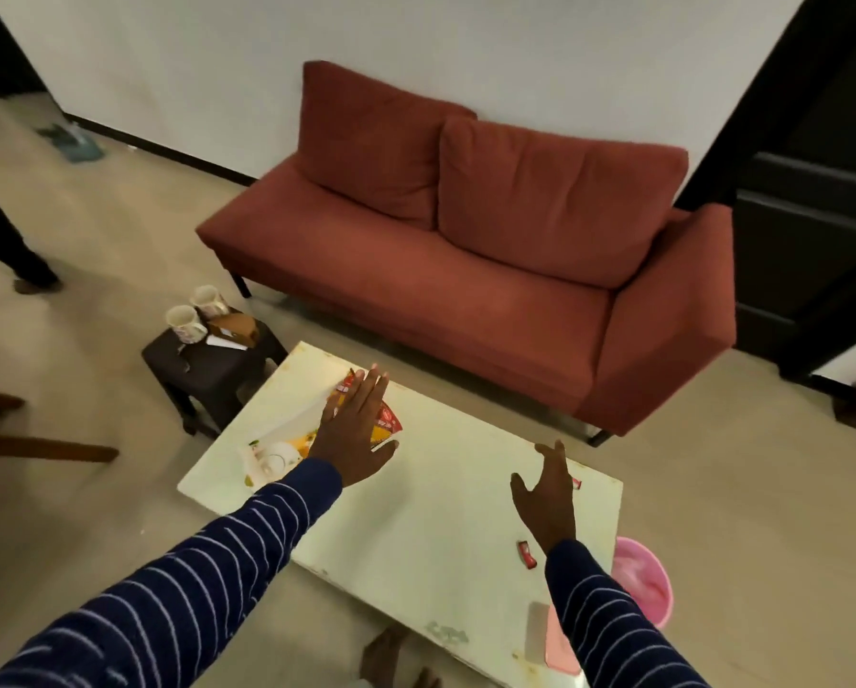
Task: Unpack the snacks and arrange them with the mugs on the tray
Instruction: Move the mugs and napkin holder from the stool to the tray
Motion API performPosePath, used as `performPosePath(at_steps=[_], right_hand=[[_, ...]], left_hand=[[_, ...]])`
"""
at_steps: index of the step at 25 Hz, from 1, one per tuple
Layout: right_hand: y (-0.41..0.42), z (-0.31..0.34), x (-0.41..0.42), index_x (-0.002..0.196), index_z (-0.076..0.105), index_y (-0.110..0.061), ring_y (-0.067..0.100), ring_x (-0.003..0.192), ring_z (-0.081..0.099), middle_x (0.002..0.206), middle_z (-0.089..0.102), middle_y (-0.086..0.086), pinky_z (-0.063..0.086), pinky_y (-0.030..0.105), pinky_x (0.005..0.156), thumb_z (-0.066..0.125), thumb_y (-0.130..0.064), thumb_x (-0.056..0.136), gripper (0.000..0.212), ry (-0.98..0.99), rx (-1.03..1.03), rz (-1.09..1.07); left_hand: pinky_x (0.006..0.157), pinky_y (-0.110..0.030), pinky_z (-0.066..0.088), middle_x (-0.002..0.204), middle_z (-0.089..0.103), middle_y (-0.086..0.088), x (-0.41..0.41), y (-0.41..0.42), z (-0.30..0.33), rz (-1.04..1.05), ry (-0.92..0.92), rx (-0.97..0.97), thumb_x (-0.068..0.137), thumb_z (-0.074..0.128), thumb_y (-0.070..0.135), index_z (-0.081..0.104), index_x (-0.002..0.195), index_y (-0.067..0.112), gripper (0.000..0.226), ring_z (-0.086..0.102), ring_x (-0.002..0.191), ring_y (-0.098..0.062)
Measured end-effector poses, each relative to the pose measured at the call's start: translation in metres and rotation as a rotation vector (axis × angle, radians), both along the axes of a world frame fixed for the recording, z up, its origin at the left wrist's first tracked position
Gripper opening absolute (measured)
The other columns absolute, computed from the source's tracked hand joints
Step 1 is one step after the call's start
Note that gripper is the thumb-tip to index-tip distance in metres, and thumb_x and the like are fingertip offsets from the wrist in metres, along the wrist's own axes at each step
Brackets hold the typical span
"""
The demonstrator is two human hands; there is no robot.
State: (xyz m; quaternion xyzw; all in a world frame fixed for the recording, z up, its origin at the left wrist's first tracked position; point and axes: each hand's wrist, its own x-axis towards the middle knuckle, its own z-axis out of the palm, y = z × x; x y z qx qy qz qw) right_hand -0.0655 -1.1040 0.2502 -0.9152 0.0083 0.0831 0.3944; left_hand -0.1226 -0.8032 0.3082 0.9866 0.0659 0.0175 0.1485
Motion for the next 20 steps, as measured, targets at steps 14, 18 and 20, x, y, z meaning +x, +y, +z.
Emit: performPosePath(at_steps=[14, 18, 20], right_hand=[[0.122, 0.049, 0.03, 0.158, 0.013, -0.025, 0.021, 0.154, -0.008, 0.167, -0.007, -0.004, -0.002, 0.05, 0.121, 0.061, -0.042, 0.087, 0.087, -0.301, -0.289, 0.259], [0.194, 0.046, 0.041, 0.159, -0.002, -0.026, 0.021, 0.152, -0.017, 0.167, -0.011, -0.002, -0.005, 0.052, 0.121, 0.055, -0.053, 0.086, 0.096, -0.358, -0.404, 0.307], [0.237, 0.041, 0.046, 0.159, -0.004, -0.025, 0.021, 0.152, -0.017, 0.167, -0.012, -0.002, -0.006, 0.052, 0.121, 0.049, -0.061, 0.086, 0.097, -0.357, -0.428, 0.307]], left_hand=[[0.12, -0.056, 0.003, 0.163, -0.016, -0.005, -0.013, 0.081, 0.016, 0.181, 0.005, 0.209, 0.083, 0.041, 0.075, -0.01, 0.154, 0.017, 0.106, -0.012, 0.15, -0.026], [0.118, -0.056, 0.0, 0.16, -0.022, -0.005, -0.016, 0.157, -0.002, 0.242, 0.062, 0.221, 0.081, 0.041, 0.077, -0.014, 0.153, 0.015, 0.11, -0.01, 0.151, -0.03], [0.118, -0.056, -0.002, 0.162, -0.017, -0.007, -0.016, 0.2, -0.009, 0.226, 0.079, 0.191, 0.08, 0.046, 0.075, -0.006, 0.155, 0.013, 0.11, -0.008, 0.151, -0.031]])
